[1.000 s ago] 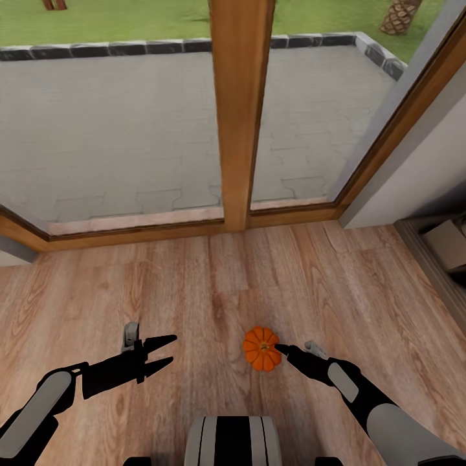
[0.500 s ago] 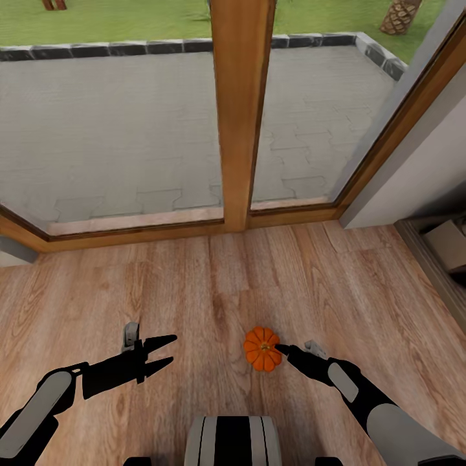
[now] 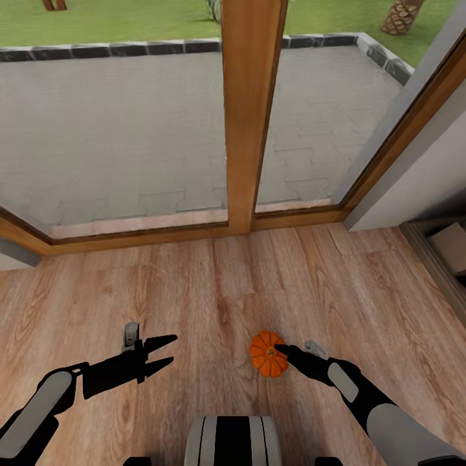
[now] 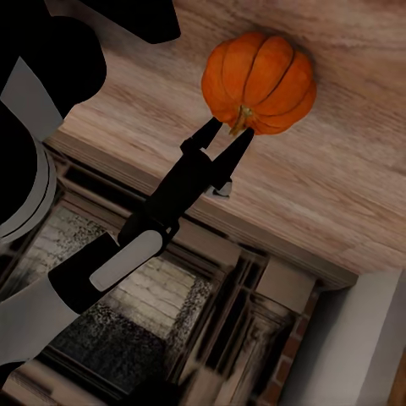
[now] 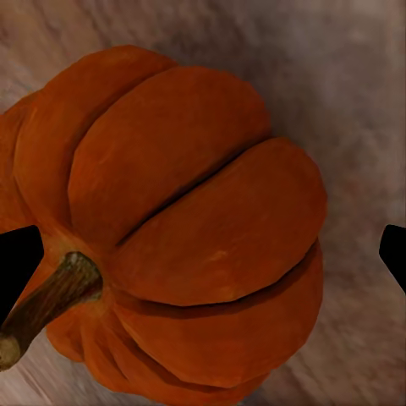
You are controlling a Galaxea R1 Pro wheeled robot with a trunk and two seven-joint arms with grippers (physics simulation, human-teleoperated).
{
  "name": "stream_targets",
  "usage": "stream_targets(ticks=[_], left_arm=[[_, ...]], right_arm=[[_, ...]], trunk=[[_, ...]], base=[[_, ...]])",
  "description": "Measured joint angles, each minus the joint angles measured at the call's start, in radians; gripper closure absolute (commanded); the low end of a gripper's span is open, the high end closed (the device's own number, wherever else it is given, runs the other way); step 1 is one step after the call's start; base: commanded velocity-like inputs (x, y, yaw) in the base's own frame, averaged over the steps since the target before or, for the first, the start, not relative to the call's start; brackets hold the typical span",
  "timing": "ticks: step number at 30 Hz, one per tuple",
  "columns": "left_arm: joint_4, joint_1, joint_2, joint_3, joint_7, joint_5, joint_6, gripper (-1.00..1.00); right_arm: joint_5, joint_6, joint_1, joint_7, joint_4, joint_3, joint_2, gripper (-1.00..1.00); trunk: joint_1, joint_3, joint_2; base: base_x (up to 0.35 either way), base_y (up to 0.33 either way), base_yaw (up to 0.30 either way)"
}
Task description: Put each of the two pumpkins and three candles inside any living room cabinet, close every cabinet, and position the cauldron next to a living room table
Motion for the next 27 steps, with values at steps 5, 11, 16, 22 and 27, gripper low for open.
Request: stream_targets(ticks=[5,11,16,22,27], left_arm=[[0.000,0.000,-0.001,0.000,0.000,0.000,0.000,-1.00],[0.000,0.000,-0.001,0.000,0.000,0.000,0.000,-1.00],[0.000,0.000,-0.002,0.000,0.000,0.000,0.000,-1.00],[0.000,0.000,0.000,0.000,0.000,0.000,0.000,-1.00],[0.000,0.000,0.000,0.000,0.000,0.000,0.000,-1.00]], right_arm=[[0.000,0.000,0.000,0.000,0.000,0.000,0.000,-1.00],[0.000,0.000,0.000,0.000,0.000,0.000,0.000,-1.00],[0.000,0.000,0.000,0.000,0.000,0.000,-0.001,-1.00],[0.000,0.000,0.000,0.000,0.000,0.000,-0.001,-1.00],[0.000,0.000,0.000,0.000,0.000,0.000,-0.001,-1.00]], trunk=[[0.000,0.000,0.000],[0.000,0.000,0.000],[0.000,0.000,0.000],[0.000,0.000,0.000],[0.000,0.000,0.000]], base=[[0.005,0.002,0.000],[0.034,0.000,0.000],[0.008,0.000,0.000],[0.002,0.000,0.000],[0.000,0.000,0.000]])
